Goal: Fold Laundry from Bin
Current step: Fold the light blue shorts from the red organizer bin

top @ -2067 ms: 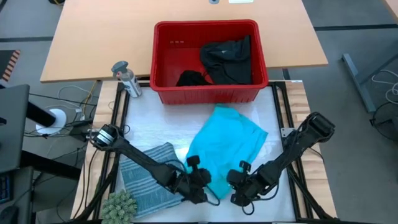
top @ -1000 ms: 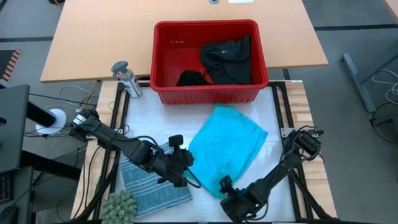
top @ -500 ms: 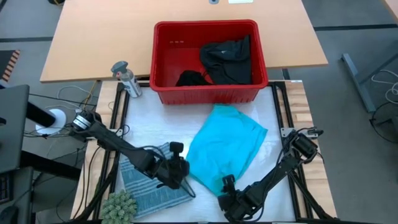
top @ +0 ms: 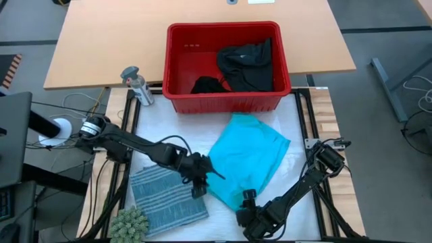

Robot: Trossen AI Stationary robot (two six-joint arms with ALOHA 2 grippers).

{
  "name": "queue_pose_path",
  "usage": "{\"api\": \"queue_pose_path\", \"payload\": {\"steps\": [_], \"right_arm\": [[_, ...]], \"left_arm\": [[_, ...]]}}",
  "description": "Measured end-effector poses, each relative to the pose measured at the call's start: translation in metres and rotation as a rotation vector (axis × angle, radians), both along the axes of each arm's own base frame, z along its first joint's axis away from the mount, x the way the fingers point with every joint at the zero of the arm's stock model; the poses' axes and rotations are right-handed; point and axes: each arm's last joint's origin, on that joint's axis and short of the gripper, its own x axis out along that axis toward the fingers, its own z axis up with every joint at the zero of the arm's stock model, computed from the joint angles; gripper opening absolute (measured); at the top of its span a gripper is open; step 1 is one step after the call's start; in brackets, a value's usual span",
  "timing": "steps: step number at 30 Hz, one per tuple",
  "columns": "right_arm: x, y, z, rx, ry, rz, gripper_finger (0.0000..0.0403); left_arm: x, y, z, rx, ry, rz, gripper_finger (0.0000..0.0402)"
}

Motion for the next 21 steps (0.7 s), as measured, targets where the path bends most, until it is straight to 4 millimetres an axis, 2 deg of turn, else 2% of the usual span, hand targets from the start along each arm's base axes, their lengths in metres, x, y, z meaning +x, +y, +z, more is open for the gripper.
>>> {"api": "queue_pose_path", "payload": {"steps": [2,5,8,14,21], "right_arm": [[0.0,0.0,0.0,0.014,-0.007,-0.024,0.0183],[0.001,0.0,0.0,0.029,-0.015,-0.047,0.0183],[0.001,0.0,0.0,0.038,-0.022,-0.07,0.0183],[0.002,0.0,0.0,0.051,-0.03,-0.099,0.0183],[0.002,0.0,0.0,0.066,-0.035,-0.128,0.0183]], "left_arm": [[-0.003,0.007,-0.005,0.004,0.075,0.035,0.0188],[-0.006,0.024,-0.01,-0.025,0.171,0.235,0.0239],[-0.005,0.043,-0.011,-0.074,0.208,0.358,0.0272],[0.001,0.064,-0.023,-0.246,0.177,0.463,0.0285],[-0.012,0.069,-0.055,-0.358,0.25,0.587,0.0286]]}}
